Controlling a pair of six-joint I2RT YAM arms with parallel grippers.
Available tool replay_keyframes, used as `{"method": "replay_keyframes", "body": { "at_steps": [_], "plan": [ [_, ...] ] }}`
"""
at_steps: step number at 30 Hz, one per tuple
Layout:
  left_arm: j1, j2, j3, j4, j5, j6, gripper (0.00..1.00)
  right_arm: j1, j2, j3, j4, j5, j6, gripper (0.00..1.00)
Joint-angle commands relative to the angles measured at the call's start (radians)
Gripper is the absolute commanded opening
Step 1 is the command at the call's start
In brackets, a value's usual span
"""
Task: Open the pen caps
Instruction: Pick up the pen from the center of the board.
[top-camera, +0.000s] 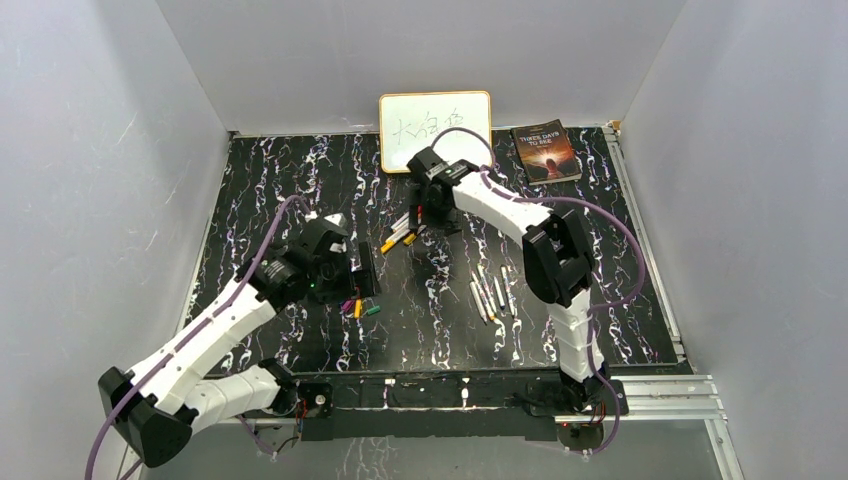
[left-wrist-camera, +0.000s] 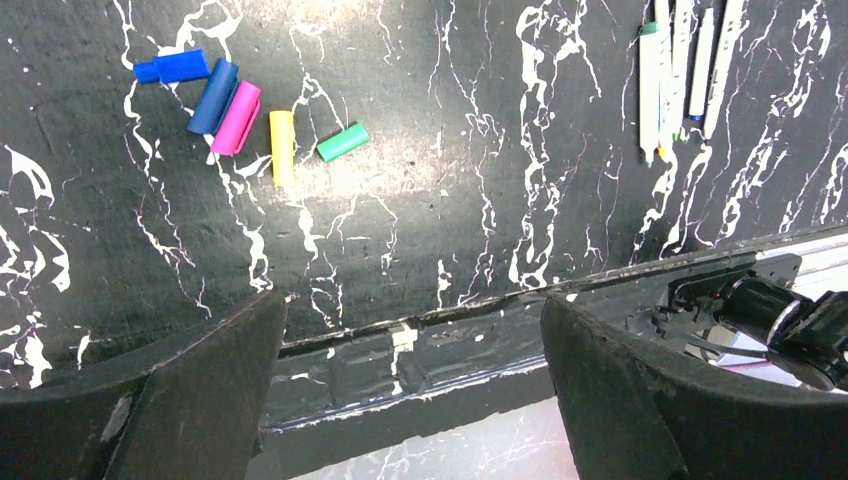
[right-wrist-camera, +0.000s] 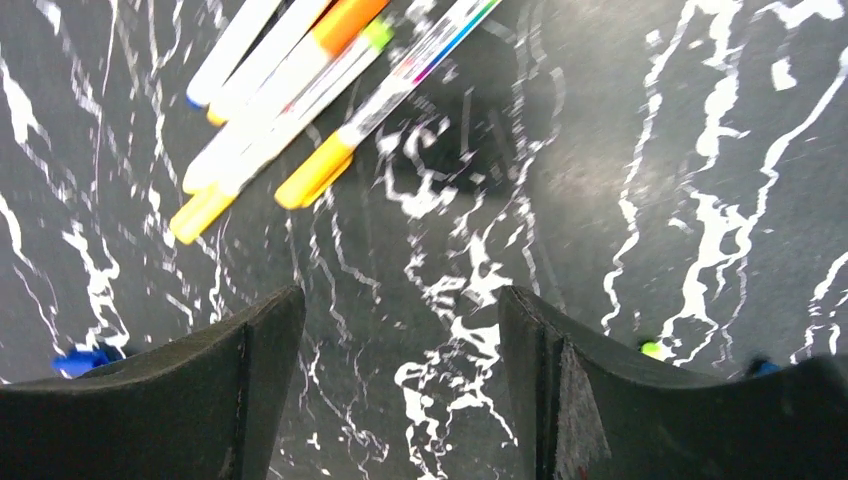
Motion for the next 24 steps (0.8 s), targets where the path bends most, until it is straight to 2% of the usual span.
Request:
{"method": "replay_keyframes", "body": {
  "at_steps": [1,9,17,24],
  "plan": [
    [0.005,-0.057,-0.033,-0.044,0.03,-0.014,0.98,-0.07,0.016,0.07,0.038,0.015,0.112,0.67],
    [0.005,-0.088,-0.076,-0.012,0.074,-0.015,0.98,-0.092,0.134,0.189,0.006,0.057,0.203,0.64],
    [0.005,-0.123,-0.1,-0.017,0.092,-0.007,0.98,-0.099,0.194,0.204,0.009,0.058,0.302,0.48],
    [0.005,-0.143,-0.119,-0.021,0.096,0.006,0.99,-0.101,0.23,0.2,0.002,0.062,0.343,0.45]
  ]
}}
